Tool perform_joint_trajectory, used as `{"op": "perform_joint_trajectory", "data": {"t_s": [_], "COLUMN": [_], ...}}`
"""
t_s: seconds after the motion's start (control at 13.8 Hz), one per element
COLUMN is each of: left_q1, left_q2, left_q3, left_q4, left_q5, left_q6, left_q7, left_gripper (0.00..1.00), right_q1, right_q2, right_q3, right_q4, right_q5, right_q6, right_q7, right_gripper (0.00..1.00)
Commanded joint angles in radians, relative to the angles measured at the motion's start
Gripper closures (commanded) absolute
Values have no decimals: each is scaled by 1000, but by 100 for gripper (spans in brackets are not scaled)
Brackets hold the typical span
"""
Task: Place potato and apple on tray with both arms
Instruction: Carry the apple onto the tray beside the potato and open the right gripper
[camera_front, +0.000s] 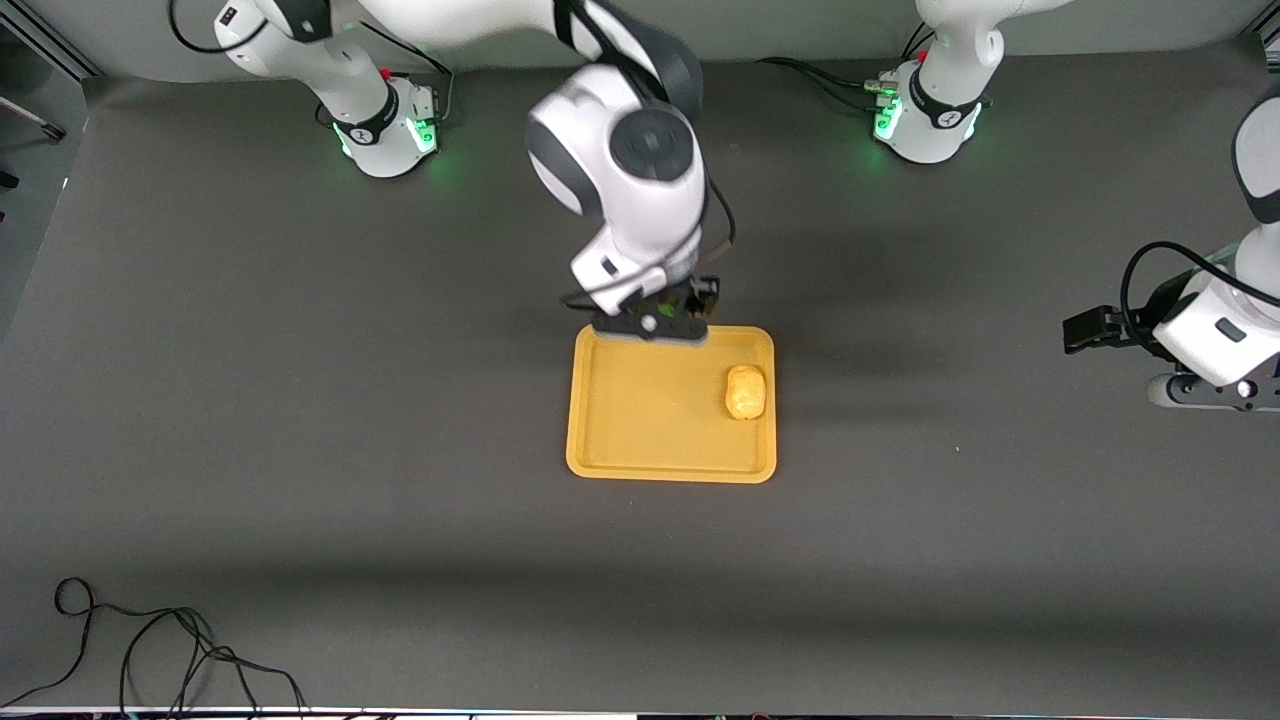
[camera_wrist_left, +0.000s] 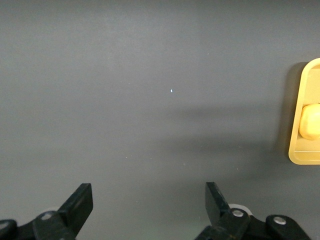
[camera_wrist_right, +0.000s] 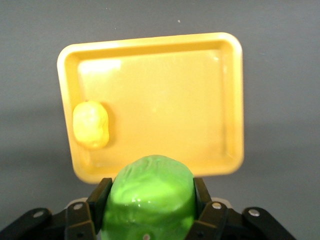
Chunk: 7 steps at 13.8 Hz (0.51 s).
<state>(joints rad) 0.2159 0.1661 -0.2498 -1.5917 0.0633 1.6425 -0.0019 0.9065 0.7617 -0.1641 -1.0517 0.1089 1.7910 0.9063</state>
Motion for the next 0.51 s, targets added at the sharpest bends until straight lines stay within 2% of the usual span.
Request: {"op": "perform_joint_trajectory", "data": {"t_s": [0.0,0.14,0.29,0.43], "left_q1": [8,10,7,8], "left_q2": [-11,-13,-14,-13], "left_q3": [-5,-5,-5,-6], "left_q4": [-2,1,1,16], "left_q5": [4,4,4,-5], "left_q6": [-12,-24,-27,-27], "left_q7": [10,13,10,11], "left_gripper": [0,0,0,0], "right_q1": [-8,-9,-17,-23], "right_q2": [123,180,197,209], "right_q3": [-5,-9,-8,-8], "right_q4": [62,45,-17,-65], "right_q5": [3,-9,-55,-60], "right_q6": [106,194,279,373], "right_q7": [23,23,25,22], "right_gripper": [75,75,75,75]}}
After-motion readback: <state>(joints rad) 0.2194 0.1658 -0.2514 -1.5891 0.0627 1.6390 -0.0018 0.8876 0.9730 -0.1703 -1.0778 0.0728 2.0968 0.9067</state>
